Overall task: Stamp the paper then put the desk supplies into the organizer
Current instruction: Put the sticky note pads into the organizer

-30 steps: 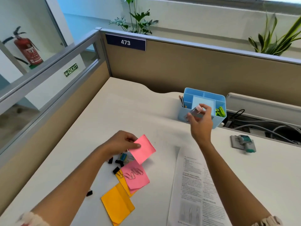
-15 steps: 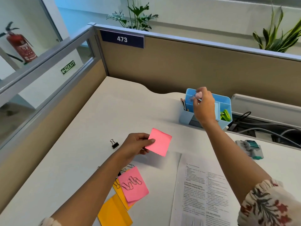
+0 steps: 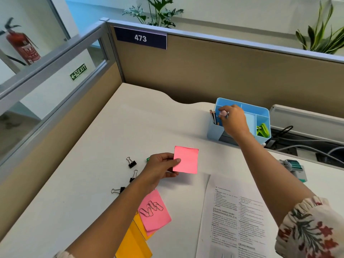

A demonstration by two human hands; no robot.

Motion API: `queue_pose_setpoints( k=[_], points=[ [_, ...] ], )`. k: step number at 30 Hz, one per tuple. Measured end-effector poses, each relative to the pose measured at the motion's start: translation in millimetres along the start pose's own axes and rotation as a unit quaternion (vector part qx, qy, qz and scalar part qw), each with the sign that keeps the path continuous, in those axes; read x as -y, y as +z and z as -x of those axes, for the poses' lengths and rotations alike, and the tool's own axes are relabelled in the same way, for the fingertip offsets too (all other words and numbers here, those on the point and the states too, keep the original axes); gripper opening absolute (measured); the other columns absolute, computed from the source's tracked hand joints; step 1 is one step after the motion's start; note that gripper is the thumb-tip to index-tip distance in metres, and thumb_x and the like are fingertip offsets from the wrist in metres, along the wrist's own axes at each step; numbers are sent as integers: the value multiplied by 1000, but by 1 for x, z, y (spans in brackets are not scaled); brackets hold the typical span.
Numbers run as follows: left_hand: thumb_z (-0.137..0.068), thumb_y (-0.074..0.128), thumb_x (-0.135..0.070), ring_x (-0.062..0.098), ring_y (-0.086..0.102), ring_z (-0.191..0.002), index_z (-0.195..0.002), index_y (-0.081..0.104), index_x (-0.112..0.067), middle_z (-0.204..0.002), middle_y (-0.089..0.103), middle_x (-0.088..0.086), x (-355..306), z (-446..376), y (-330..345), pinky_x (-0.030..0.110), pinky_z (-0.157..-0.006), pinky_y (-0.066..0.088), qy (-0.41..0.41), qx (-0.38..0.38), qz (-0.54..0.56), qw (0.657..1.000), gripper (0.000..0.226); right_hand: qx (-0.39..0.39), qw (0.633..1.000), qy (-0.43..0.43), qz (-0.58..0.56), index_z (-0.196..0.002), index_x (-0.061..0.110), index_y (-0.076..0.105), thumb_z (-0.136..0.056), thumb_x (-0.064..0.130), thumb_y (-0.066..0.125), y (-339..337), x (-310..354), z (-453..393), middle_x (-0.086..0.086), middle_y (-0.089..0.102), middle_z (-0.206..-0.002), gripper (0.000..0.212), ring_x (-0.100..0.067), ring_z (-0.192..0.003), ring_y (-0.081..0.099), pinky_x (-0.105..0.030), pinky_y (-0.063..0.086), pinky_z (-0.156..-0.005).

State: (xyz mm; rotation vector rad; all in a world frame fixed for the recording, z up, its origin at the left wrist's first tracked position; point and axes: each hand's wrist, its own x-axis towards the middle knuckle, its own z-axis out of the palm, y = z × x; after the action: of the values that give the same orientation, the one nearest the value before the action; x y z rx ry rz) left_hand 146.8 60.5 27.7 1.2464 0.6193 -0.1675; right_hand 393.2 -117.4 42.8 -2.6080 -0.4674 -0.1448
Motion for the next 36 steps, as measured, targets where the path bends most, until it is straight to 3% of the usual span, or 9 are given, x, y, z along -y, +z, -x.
queue_pose_setpoints(
  k=[12,14,17,19,23,25,30,33,36],
  points=[
    [-86,70,-8,25,68,-67,-105,68,0,-87,69,11,1,4,15,31,-67,60,-1,1,18,1000,21,-41,995,25,-90,-117,19,65,-94,22,61,-5,0,26,-6,60,-124,24,-23,-112,54,-36,43,-96],
    [-86,70,-8,25,68,-67,-105,67,0,-86,68,11,1,4,18,33,-70,61,1,1,22,1000,21,-91,985,52,-136,-114,18,64,-93,20,61,-9,9,41,-4,61,-119,21,-16,-104,54,-33,48,-90],
    [-86,69,-8,26,68,-68,-106,65,0,-87,67,13,2,5,22,35,-71,61,3,4,28,1000,22,-135,964,68,-218,-108,15,65,-93,18,62,-13,22,72,0,63,-112,16,-10,-93,54,-11,46,-72],
    [-87,68,-8,28,69,-72,-104,66,-4,-87,68,13,3,5,24,37,-73,61,6,8,31,999,18,-121,953,74,-270,-105,15,65,-94,20,61,-11,28,94,1,64,-107,13,-11,-90,58,-6,43,-66],
    [-88,66,-6,30,69,-76,-98,66,-8,-84,69,11,5,6,29,41,-77,60,9,15,34,999,10,-15,946,79,-313,-104,22,64,-97,32,56,-1,32,132,10,66,-98,15,-4,-91,60,-19,48,-74],
    [-89,65,-6,29,70,-75,-97,66,-9,-84,69,12,6,6,32,41,-77,60,11,15,34,999,9,31,941,79,-327,-107,22,64,-96,35,56,3,31,144,9,68,-99,19,-4,-92,62,-17,48,-73],
    [-90,63,-3,28,71,-76,-96,65,-10,-88,70,12,9,4,39,37,-74,60,20,13,34,999,10,76,933,90,-341,-116,19,61,-94,16,61,4,25,159,2,70,-93,22,-6,-84,65,-9,47,-66],
    [-83,73,-7,21,70,-94,-109,65,-14,-105,71,7,15,0,40,33,-85,57,46,51,-49,996,28,50,934,88,-343,-113,19,61,-92,13,62,-4,17,156,1,71,-91,22,-8,-83,66,-11,48,-66],
    [-76,81,-19,9,55,-119,-127,57,-24,-129,60,-6,26,-5,39,23,-98,42,76,63,-239,966,56,-3,941,88,-327,-107,19,59,-92,11,63,-19,6,145,5,68,-96,18,-1,-85,64,-11,50,-69]
  ],
)
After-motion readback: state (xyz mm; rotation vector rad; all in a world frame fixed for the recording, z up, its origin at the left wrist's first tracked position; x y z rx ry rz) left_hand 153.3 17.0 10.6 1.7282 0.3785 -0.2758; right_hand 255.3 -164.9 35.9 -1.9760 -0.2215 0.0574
